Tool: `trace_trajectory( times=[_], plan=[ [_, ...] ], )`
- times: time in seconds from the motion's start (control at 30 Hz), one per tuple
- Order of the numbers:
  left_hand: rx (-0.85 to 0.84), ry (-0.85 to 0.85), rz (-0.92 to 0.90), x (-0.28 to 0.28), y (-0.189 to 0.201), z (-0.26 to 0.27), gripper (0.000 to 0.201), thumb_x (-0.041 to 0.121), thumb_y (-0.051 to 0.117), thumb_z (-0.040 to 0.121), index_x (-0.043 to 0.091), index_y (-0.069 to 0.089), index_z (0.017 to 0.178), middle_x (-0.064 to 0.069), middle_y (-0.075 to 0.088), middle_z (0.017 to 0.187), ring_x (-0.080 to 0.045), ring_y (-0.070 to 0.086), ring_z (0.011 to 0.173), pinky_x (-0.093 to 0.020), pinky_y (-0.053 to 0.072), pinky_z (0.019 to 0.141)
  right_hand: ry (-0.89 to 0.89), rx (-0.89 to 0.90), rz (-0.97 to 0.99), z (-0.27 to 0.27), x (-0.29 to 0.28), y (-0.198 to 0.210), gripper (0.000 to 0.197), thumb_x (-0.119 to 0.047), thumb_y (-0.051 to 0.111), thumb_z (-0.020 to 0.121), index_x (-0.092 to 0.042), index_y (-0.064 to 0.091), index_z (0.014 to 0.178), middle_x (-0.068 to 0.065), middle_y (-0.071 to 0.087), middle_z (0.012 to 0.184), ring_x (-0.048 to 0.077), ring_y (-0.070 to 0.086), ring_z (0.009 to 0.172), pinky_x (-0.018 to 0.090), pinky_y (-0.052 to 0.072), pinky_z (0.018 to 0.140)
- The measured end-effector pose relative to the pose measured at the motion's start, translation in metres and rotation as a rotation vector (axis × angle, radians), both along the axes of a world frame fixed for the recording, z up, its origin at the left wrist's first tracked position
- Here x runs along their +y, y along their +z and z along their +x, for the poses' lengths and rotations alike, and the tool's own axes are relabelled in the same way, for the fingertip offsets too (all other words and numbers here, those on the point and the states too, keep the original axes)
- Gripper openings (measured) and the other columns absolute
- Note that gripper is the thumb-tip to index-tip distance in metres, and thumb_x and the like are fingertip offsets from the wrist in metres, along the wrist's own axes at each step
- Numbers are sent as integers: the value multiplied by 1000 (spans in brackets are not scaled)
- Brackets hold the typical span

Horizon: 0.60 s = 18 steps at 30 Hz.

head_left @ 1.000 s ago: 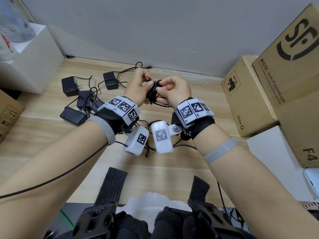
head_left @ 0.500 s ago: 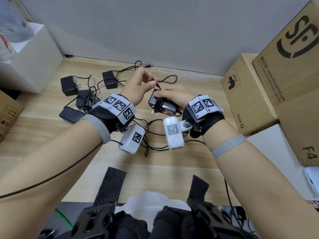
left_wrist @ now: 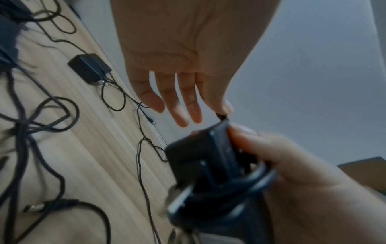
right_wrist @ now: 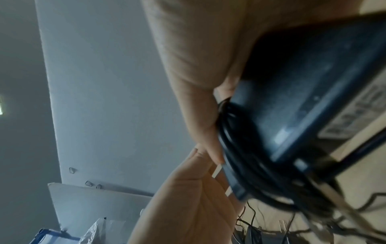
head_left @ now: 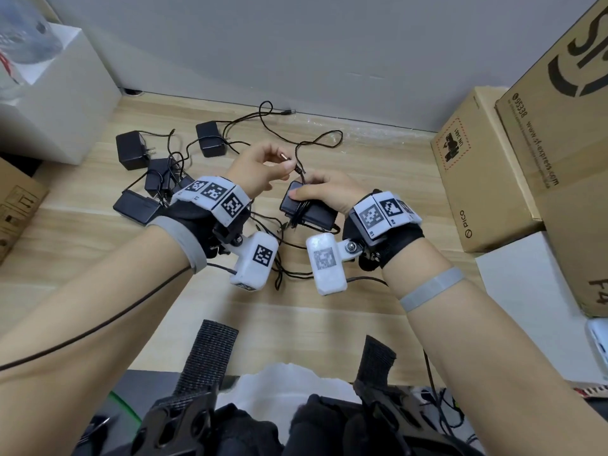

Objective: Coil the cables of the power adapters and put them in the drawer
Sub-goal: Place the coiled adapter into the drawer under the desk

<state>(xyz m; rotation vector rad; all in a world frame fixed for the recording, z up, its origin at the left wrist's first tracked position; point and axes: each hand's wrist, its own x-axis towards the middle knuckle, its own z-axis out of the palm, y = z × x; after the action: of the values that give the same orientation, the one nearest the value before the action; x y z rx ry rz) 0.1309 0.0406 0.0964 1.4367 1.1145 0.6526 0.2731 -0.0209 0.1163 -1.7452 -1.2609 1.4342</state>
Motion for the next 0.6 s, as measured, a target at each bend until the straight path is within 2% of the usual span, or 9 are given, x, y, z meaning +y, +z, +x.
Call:
trace_trajectory(
  times=[0.07,0.13,0.2,0.3,0.37,0.43,0.5,0.53,0.6],
  plan=[
    [-47,36,-114,-5,-4,-5,14,17,57,91,27,48,87,7,55,88,-1,57,72,-21,42,60,-91,107,-7,-5,0,-7,8,-11,66,82,-16,60,83,-4,59,70,-5,57,47,9,44,50],
    [-75,95,-234,-15,-9,-10,13,23,56,91,26,47,99,5,53,92,-4,53,73,-25,45,64,-185,211,-5,-12,3,-18,13,-7,64,84,-17,56,80,-2,59,73,2,61,56,16,49,57],
    [-58,109,-323,-25,-17,-17,20,28,57,90,25,47,107,7,52,89,-5,52,70,-28,48,67,-256,282,-21,-19,5,-29,13,-3,61,85,-13,53,86,1,56,79,10,57,68,20,51,61],
    [-67,76,-407,-41,-28,-32,13,28,61,87,28,51,96,10,59,85,1,61,61,-28,48,65,-261,375,-111,-30,6,-42,32,2,60,83,-13,53,110,8,59,99,20,59,86,38,55,82],
    [-71,103,-418,-51,-36,-45,17,24,65,84,28,52,94,10,59,86,2,61,60,-25,45,60,-221,411,-185,-39,5,-51,36,5,58,81,-12,56,113,10,62,101,23,60,90,49,52,89],
    [-70,159,-442,-61,-44,-62,33,26,76,72,26,54,97,6,62,94,-6,64,74,-30,50,66,-129,420,-264,-52,4,-62,37,5,57,79,-7,60,114,14,65,105,27,62,97,47,54,87],
    [-62,226,-471,-74,-52,-83,43,30,76,62,22,55,99,-1,63,102,-17,65,88,-38,52,77,3,429,-334,-67,0,-73,39,3,60,79,-7,61,116,16,66,110,28,64,100,38,57,76],
    [-70,265,-486,-82,-56,-94,44,30,74,60,20,55,99,-3,64,101,-18,64,87,-36,52,75,64,405,-357,-76,-2,-76,37,1,62,79,-7,62,115,13,67,106,25,65,94,33,57,70],
    [-110,364,-506,-100,-63,-118,39,27,71,58,20,53,92,1,65,84,-12,63,71,-25,50,60,171,297,-377,-97,-10,-76,32,-3,66,79,-11,61,109,4,66,90,15,65,76,22,53,56]
  ],
)
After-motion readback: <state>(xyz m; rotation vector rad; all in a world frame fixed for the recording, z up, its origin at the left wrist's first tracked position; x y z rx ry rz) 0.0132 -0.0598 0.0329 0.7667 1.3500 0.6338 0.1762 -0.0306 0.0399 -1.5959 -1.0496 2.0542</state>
